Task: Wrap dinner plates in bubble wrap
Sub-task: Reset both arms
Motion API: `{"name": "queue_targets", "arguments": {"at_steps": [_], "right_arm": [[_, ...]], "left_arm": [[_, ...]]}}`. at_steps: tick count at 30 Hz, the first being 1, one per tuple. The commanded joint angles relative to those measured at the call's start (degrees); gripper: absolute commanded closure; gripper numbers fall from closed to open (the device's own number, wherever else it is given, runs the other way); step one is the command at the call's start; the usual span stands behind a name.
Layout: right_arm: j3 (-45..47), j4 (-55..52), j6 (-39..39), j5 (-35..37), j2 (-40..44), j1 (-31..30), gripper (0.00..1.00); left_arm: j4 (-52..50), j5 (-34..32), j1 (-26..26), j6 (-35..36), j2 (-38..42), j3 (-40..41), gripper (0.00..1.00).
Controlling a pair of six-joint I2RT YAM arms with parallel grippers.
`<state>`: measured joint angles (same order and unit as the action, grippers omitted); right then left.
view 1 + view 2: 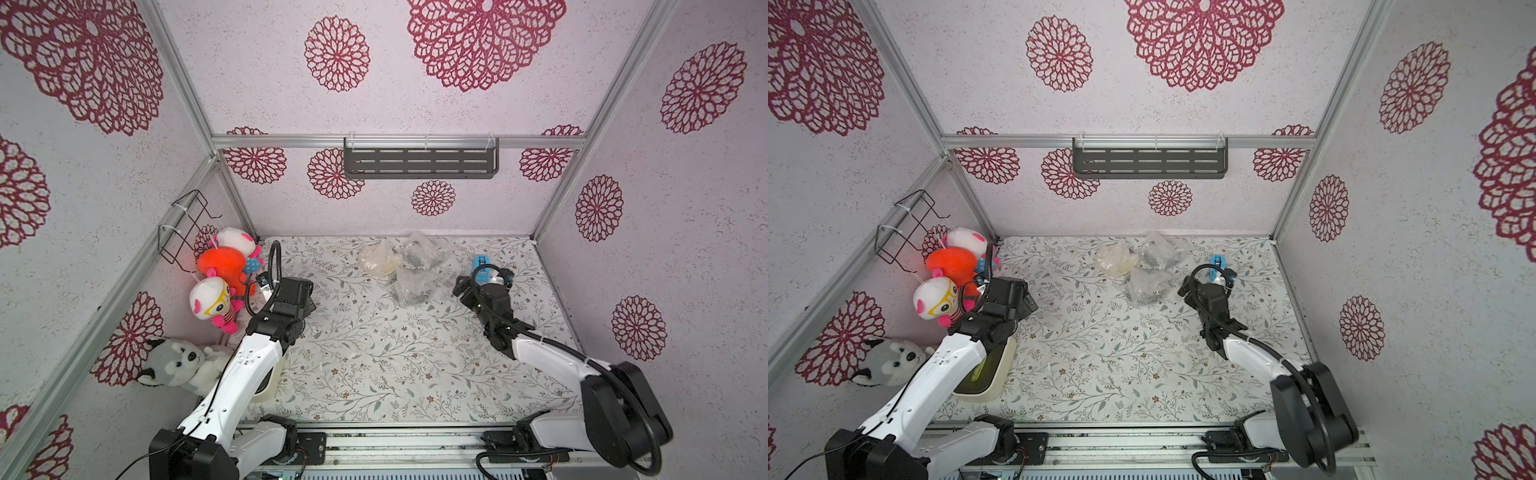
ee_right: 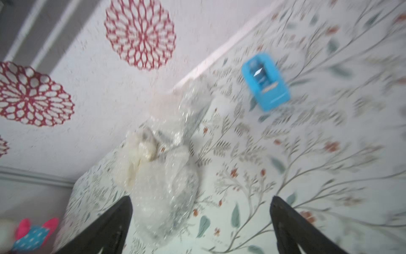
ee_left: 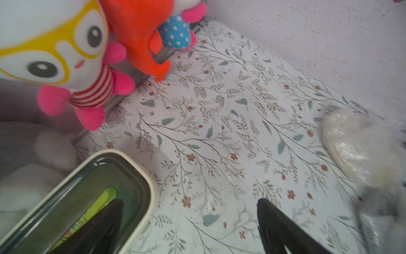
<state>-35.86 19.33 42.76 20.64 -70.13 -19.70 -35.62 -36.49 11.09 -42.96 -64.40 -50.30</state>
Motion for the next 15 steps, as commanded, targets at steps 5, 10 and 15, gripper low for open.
{"name": "queue_targets", "arguments": {"at_steps": [5,10,15], "right_arm": [[13.42,5.6,-33.68,13.93,9.44,14.02,0.01],[18.47,13.29,-34.51,-1.42,4.72,22.68,0.01],[20.41,29.71,-37.14,-25.88,-3.82,28.49,0.01]], "left_arm": [[13.31,-7.84,-10.63,9.15,-2.52,5.76,0.02],[29.11,1.06,-14.77,19.54,-7.67,10.84,0.02],[36.07,6.37,-15.92,25.43,-15.95,11.2,0.02]]}}
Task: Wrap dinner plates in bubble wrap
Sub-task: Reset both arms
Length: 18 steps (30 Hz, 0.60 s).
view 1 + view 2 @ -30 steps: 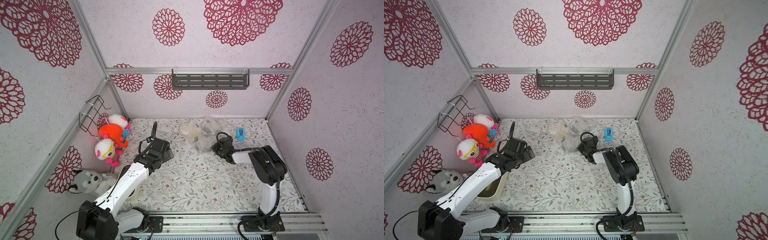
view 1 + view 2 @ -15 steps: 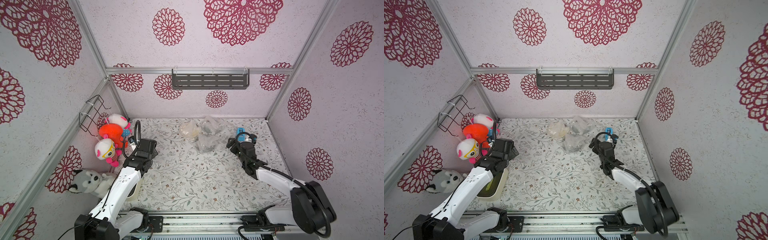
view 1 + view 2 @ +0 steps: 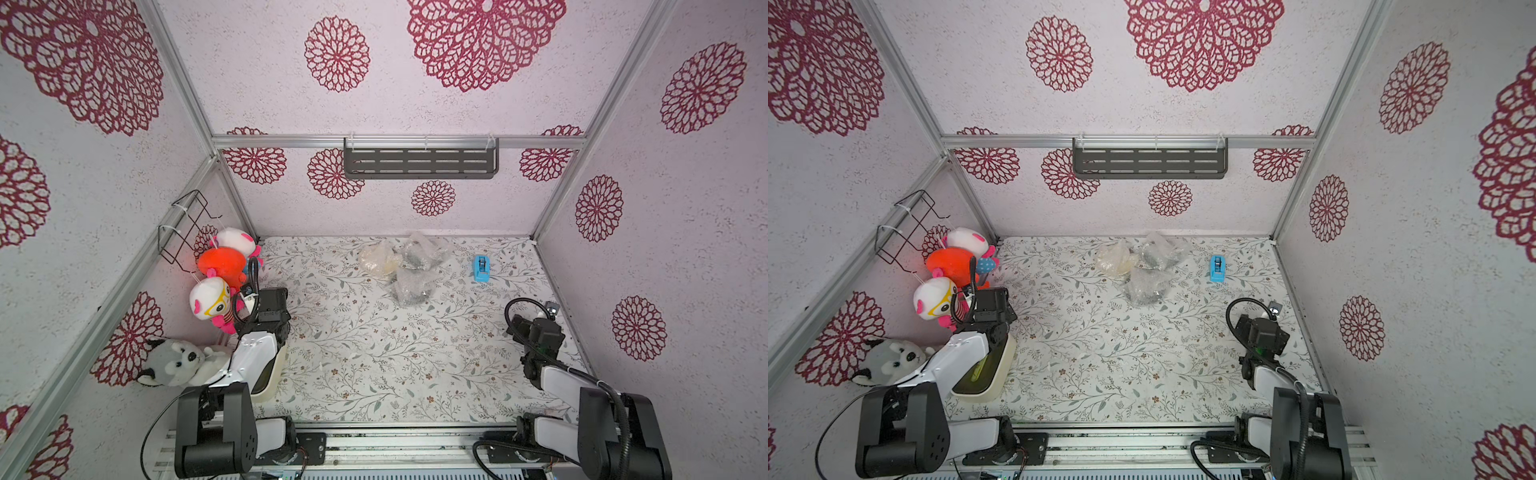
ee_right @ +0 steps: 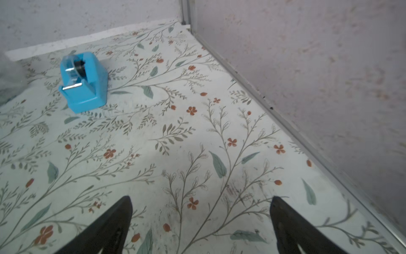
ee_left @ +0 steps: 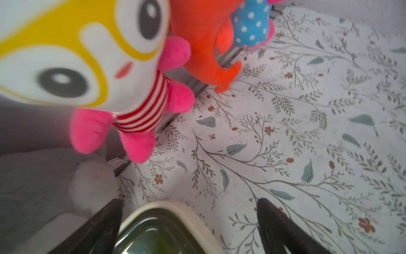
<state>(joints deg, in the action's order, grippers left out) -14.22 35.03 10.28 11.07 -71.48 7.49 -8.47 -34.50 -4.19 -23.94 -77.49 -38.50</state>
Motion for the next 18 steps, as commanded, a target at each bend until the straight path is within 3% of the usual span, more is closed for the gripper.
{"name": "queue_targets", "arguments": {"at_steps": [1,5,8,13,16,17,18], "right_arm": [[-1.79,15.87,-5.11,-18.74,-4.08,1.58,0.01],[-4.42,20.45,-6.15,-26.37,-9.76,1.89,0.01],[-0.38,33.34,-6.3,-29.36,-13.87,1.09,0.01],[3.98,39.14,-7.97,-25.12,-12.64,-0.23,0.01],[2.93,37.94,-9.73,-17.97,-15.27,-3.53,0.01],[2.81,42.81,-9.1,-14.72,-18.0,-5.02,0.01],[1.05,34.28,-9.26,-10.96,-15.08,-5.34,0.01]], "left_arm": [[11.11,5.4,-0.78,7.32,-3.84,-0.27,0.02],[20.86,13.36,-2.64,9.27,-5.6,1.24,0.02],[31.79,18.8,-3.48,10.07,-4.63,5.44,0.02],[40.5,23.99,-3.8,13.46,-2.83,10.07,0.02],[46.79,25.44,-3.98,15.6,-4.59,11.34,0.02],[48.82,26.19,-4.23,15.55,-6.1,11.35,0.02],[50.09,26.97,-4.34,15.67,-7.65,11.28,0.02]]}}
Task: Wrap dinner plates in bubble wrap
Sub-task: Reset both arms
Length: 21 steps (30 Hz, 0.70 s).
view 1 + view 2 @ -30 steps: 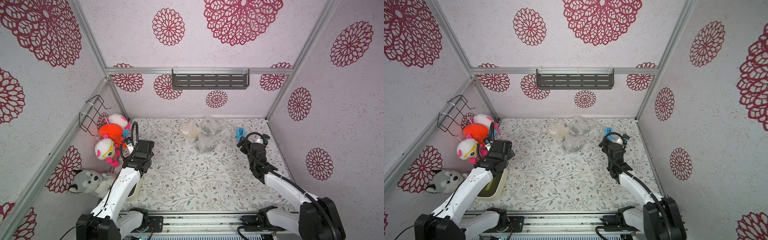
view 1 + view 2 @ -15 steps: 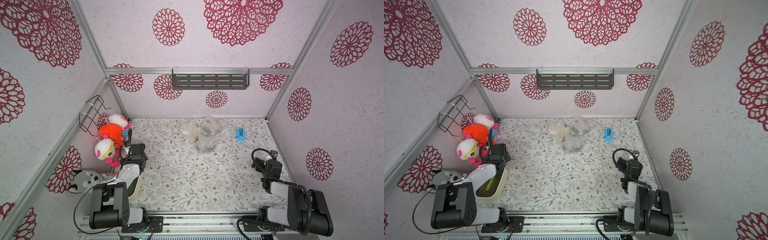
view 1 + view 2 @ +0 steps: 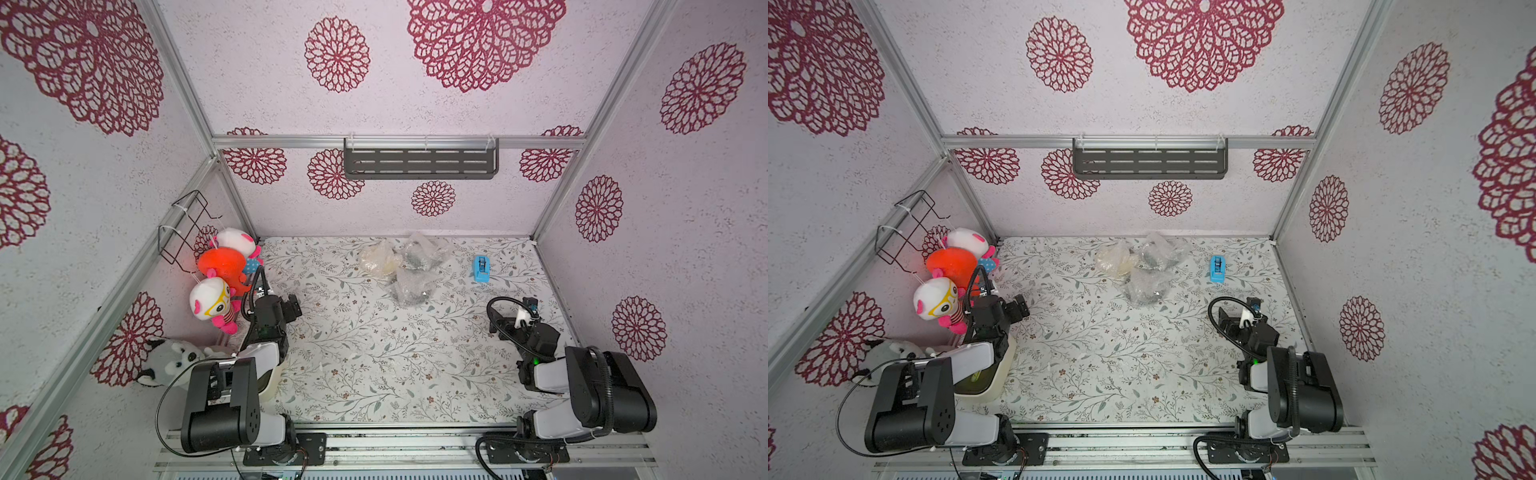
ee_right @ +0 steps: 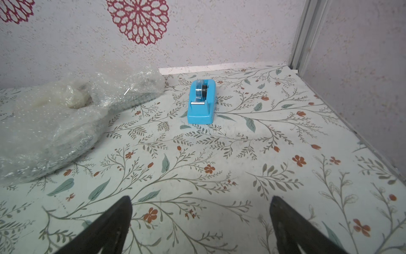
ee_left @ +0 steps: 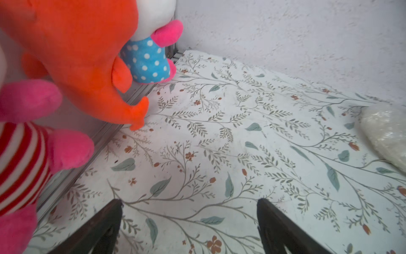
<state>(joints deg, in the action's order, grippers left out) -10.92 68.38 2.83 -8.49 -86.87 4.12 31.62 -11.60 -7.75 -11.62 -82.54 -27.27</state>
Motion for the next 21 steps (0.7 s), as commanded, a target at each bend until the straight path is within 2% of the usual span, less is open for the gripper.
{"name": "queue_targets", "arguments": {"at_steps": [1,3,4,5,8,10,13,15,16,21], "right_arm": [[-3.13,0.71,0.2,15.4,-0.79,-2.79,0.01],[-3.78,-1.38,-0.32,20.72,-0.48,-4.63,0.01],[-3.64,1.03,-1.0,22.27,-1.62,-5.51,0.01],[-4.16,-1.72,-1.2,23.44,-0.64,-6.21,0.01],[-3.94,-0.3,-1.39,23.61,-1.13,-6.32,0.01],[-4.02,-1.01,-1.34,23.7,-0.88,-6.32,0.01],[-3.8,0.05,-1.33,23.61,-1.2,-6.31,0.01],[-3.67,-0.12,-1.36,23.61,-0.98,-6.27,0.01],[-3.47,0.55,-1.51,23.95,-1.11,-6.43,0.01],[-3.7,-0.01,-1.69,23.61,-1.07,-6.58,0.01]], "left_arm": [[10.8,4.4,-0.7,3.44,-3.38,0.31,0.02],[15.53,2.11,-0.68,1.87,-4.69,2.73,0.02],[20.73,-0.69,-0.69,1.14,-5.96,4.51,0.02],[23.94,-5.76,-0.19,0.35,-6.77,5.46,0.02],[17.57,-14.07,2.81,0.77,-5.84,3.21,0.02],[20.73,-13.96,2.67,1.39,-7.0,3.57,0.02],[19.04,-13.91,2.91,1.41,-6.38,3.4,0.02],[19.0,-4.7,2.23,3.99,-6.76,3.05,0.02],[18.11,-2.81,1.62,3.86,-6.53,2.75,0.02],[18.06,-2.01,1.15,3.53,-6.41,2.86,0.02]]}}
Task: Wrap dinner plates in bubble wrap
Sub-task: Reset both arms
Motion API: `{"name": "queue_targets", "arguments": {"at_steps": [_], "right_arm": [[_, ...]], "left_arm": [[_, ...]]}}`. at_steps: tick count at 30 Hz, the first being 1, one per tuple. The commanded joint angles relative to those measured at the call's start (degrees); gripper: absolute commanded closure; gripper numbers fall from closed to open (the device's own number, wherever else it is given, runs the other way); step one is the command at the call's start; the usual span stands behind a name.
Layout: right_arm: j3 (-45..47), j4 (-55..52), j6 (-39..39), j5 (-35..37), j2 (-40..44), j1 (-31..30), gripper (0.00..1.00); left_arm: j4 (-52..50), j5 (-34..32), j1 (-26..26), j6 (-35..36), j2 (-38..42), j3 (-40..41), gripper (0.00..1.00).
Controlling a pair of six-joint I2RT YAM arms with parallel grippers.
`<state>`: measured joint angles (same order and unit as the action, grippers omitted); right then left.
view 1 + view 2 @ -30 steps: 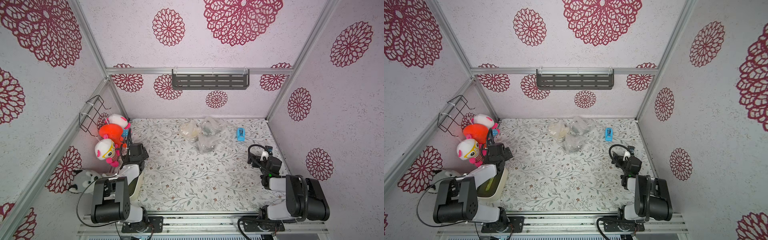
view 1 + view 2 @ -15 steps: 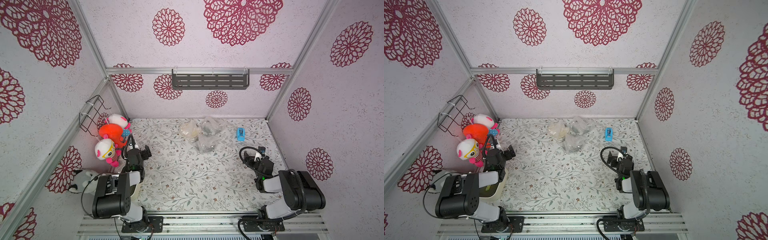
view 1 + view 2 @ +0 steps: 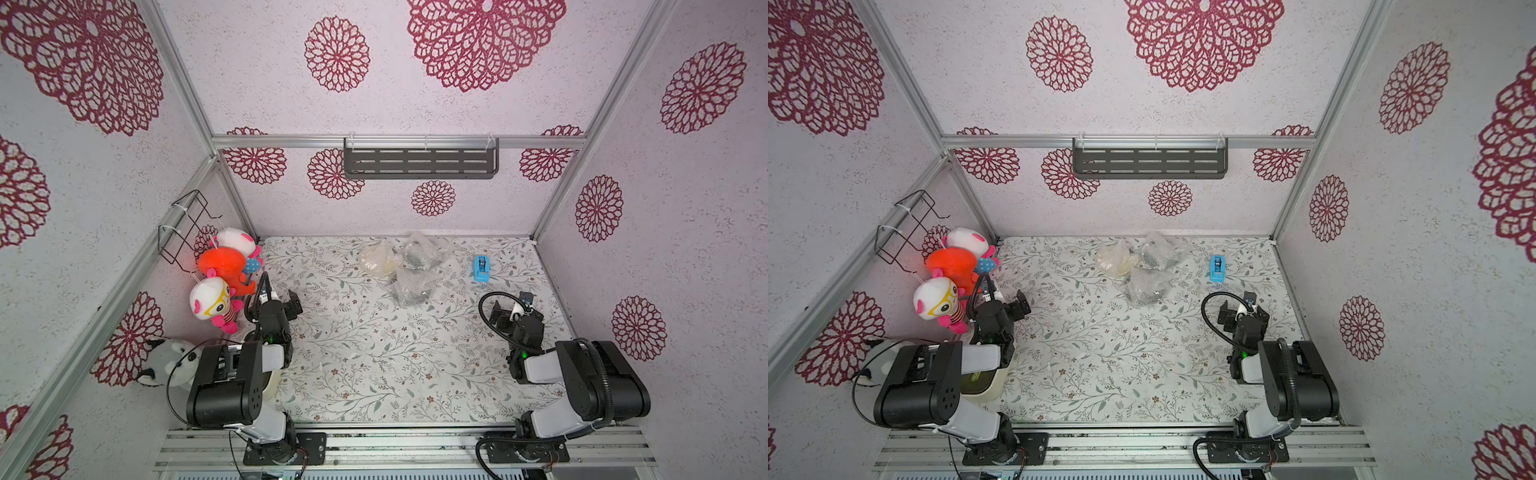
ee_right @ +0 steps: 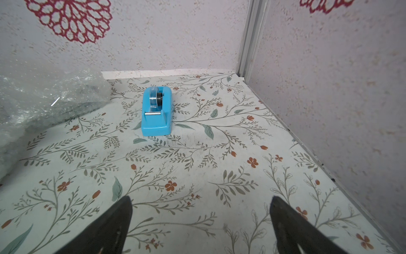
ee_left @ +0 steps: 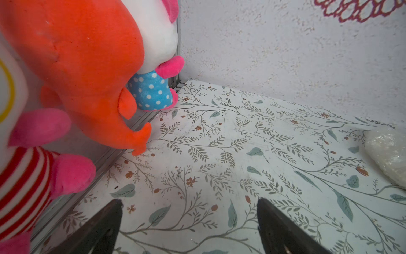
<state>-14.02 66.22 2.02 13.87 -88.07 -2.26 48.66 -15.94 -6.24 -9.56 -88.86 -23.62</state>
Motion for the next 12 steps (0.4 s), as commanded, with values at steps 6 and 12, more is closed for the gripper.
{"name": "queue_targets", "arguments": {"at_steps": [6,12], "right_arm": [[-1.63,0.27,-0.35,-0.81,-0.13,0.67,0.01],[-0.94,1.53,-0.78,-0.47,0.18,0.5,0.01]], "left_arm": [[1.55,2.32,-0.35,1.56,0.0,-0.51,0.02],[1.47,2.32,-0.29,1.56,-0.01,-0.51,0.02]]}}
